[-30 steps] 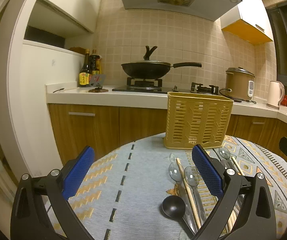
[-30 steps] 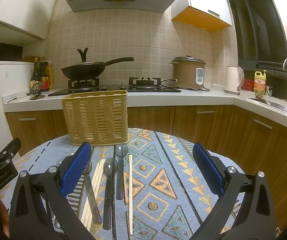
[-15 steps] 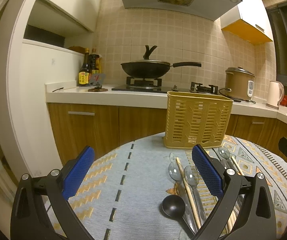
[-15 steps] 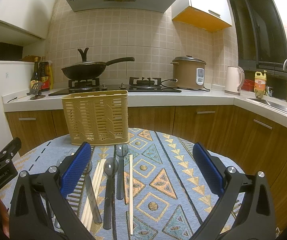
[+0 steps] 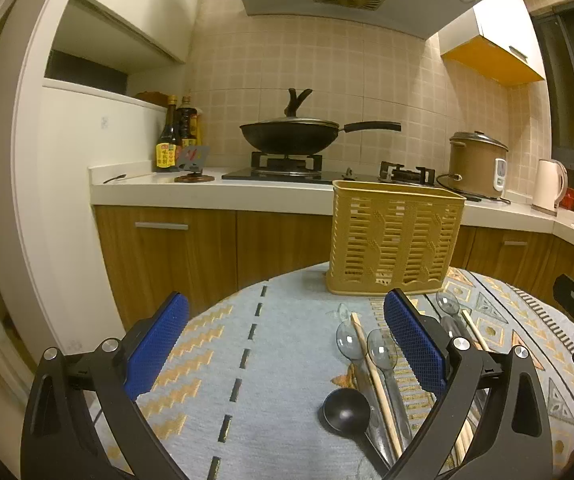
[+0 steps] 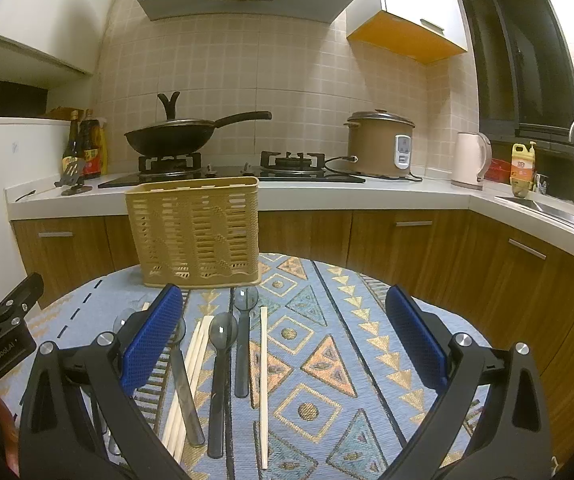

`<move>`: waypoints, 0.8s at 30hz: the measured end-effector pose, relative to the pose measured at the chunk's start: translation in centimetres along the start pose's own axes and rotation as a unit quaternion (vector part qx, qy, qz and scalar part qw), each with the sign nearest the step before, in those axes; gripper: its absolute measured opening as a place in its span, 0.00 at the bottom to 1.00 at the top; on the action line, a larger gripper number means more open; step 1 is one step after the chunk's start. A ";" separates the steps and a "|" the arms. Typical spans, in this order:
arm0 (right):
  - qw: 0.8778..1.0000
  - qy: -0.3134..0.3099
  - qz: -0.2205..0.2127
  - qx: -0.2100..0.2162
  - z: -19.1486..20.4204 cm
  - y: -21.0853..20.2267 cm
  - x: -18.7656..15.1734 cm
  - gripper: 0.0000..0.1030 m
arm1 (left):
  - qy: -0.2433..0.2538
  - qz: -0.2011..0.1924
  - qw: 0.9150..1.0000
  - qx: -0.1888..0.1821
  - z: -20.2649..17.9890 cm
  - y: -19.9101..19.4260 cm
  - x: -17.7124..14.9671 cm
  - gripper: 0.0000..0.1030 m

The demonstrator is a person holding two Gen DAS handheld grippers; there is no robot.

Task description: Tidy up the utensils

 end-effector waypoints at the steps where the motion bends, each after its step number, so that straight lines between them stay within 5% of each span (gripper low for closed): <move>1: 1.000 0.000 0.000 0.000 0.0 0.1 0.0 0.94 | -0.001 0.000 1.000 0.000 0.0 0.1 0.0 0.92; 15: 1.000 0.000 0.003 0.000 0.1 0.2 -0.1 0.94 | -0.007 0.007 1.000 0.002 0.3 0.3 0.1 0.92; 24: 1.000 0.026 -0.003 -0.016 -1.0 0.2 -0.5 0.94 | -0.058 0.063 0.996 0.001 2.4 2.0 -0.8 0.92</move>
Point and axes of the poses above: each gripper's, at about its wrist camera, not at the fingertips, and y roughly the way its jaws point, z to its left, x to its top, the point moved 9 cm from there along y, roughly the way its jaws point, and after that the axes turned 8 degrees about -y, right-handed, at the moved point
